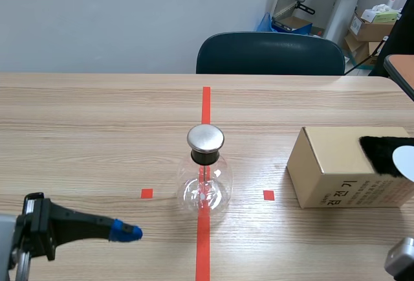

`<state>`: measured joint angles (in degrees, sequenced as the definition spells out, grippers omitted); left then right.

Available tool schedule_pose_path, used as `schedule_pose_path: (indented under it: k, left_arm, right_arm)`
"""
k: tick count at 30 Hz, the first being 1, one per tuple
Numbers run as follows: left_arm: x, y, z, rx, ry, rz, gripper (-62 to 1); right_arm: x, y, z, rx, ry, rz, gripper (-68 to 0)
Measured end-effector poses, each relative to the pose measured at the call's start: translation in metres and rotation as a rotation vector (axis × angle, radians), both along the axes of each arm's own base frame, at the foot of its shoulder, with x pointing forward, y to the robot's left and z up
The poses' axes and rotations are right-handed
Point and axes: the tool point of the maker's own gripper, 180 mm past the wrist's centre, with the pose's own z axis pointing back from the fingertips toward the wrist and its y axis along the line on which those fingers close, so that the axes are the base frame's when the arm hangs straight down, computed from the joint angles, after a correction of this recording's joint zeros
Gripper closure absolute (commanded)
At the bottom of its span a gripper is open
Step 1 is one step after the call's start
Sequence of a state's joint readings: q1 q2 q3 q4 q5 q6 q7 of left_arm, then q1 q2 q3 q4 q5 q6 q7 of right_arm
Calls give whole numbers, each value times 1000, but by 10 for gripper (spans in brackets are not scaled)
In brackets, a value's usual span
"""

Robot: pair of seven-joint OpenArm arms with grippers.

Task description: Do the electroscope experiment

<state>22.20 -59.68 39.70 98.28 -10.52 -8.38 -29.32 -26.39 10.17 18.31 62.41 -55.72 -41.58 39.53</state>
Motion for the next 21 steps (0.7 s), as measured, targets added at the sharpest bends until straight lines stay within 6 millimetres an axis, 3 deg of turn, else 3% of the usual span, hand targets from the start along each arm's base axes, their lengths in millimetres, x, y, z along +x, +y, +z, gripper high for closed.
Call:
schedule_pose_path:
  k: [2,6,8,12,14,18,19,21]
  left_arm:
    - [2,0,3,-9,-16,6,-471]
    - [1,0,5,-13,-18,1,-471]
    - [0,0,5,-9,-23,-5,-471]
    - [-4,0,3,21,-55,-43,-471]
    - [-3,0,5,35,-62,-52,-471]
    - [-4,-2,9,53,-66,-69,-445]
    - [-4,-2,10,55,-68,-66,-445]
    - [-2,0,6,77,-63,-57,-446]
  right_arm:
    - [0,2,0,1,0,13,-10]
    - [-4,31,-1,-1,6,173,-10]
    - [-3,33,-2,1,8,177,-10]
    - [0,-11,-2,-4,7,-70,-10]
    - [0,-16,-1,-2,2,-95,-10]
    - [-3,32,-2,-9,10,177,-10]
    - [-4,37,-2,-4,10,201,-10]
    - [-3,28,-4,-5,12,139,-10]
